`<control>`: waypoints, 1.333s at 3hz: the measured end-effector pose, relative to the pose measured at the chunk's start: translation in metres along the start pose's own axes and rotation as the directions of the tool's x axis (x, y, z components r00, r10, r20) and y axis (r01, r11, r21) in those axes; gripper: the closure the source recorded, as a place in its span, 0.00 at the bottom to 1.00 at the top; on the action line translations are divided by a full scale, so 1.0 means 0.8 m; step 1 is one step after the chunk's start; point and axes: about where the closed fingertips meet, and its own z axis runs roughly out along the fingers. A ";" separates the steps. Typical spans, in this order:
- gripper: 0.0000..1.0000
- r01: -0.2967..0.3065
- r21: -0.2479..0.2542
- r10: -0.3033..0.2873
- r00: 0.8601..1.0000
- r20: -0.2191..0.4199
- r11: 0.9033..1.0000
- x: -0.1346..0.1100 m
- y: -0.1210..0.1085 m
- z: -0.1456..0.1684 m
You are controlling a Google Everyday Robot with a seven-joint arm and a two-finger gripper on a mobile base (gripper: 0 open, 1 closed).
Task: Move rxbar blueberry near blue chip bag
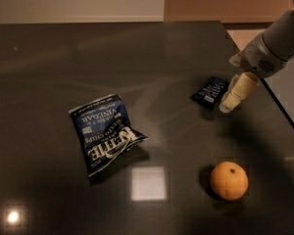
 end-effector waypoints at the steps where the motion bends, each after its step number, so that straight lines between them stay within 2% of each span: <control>1: 0.00 -0.013 -0.008 0.013 1.000 0.002 1.000 0.005 -0.006 0.019; 4: 0.00 -0.053 -0.044 0.053 0.999 -0.008 0.998 0.005 -0.030 0.058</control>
Offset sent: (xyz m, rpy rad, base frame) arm 0.0267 0.0025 -0.0347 0.0161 0.0313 -0.0314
